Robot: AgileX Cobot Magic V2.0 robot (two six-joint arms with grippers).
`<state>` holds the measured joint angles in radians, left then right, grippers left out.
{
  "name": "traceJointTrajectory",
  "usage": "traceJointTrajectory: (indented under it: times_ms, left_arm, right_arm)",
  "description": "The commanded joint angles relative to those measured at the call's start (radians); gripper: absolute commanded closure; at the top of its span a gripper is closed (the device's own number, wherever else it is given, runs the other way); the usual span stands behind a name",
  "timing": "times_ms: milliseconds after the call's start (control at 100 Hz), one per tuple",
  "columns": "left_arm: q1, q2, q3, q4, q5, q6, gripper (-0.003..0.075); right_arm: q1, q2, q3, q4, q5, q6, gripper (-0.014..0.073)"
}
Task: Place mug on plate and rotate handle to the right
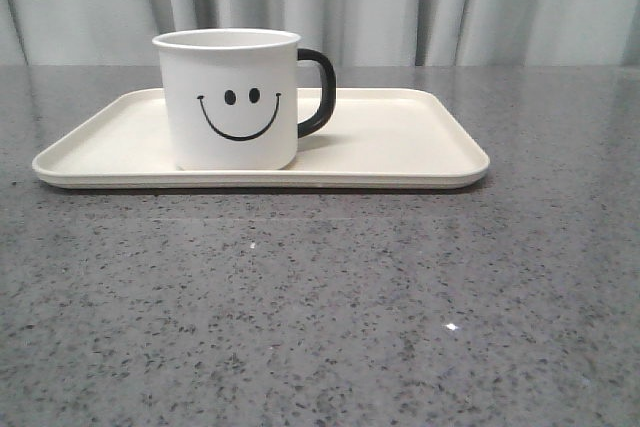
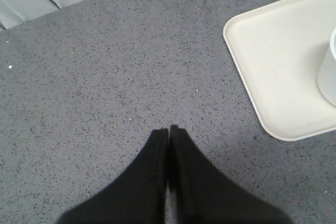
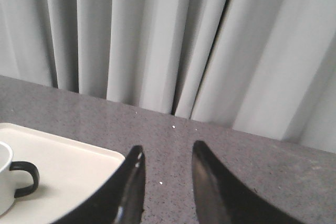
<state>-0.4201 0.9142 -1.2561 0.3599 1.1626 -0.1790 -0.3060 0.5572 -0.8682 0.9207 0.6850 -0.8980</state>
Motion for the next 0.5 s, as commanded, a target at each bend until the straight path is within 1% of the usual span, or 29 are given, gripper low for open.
traceJointTrajectory:
  times_ms: [0, 40, 210, 230, 280, 400, 490]
  left_arm:
    - [-0.006, -0.005, -0.024, 0.023, -0.069, -0.012, 0.0740]
    - [-0.006, -0.005, -0.024, 0.023, -0.069, -0.012, 0.0740]
    - [-0.006, -0.005, -0.023, 0.023, -0.073, -0.012, 0.0740]
    - [-0.006, -0.005, -0.021, 0.023, -0.073, -0.012, 0.0740]
    - [-0.006, -0.005, -0.019, 0.023, -0.075, -0.012, 0.0740]
    - [-0.006, -0.005, -0.008, 0.027, -0.096, -0.012, 0.0740]
    - [-0.006, -0.005, -0.008, 0.027, -0.096, -0.012, 0.0740]
  right_arm:
    - [0.008, -0.015, 0.005, -0.010, -0.078, 0.005, 0.0406]
    - [0.016, -0.025, 0.020, -0.024, -0.085, 0.008, 0.0441]
    - [0.061, -0.046, 0.058, -0.103, -0.095, 0.008, 0.0655]
    - [0.066, -0.047, 0.062, -0.106, -0.098, 0.009, 0.0670]
    - [0.073, -0.047, 0.071, -0.114, -0.107, 0.009, 0.0653]
    - [0.075, -0.047, 0.088, -0.122, -0.127, 0.009, 0.0654]
    - [0.076, -0.047, 0.088, -0.122, -0.093, 0.009, 0.0654]
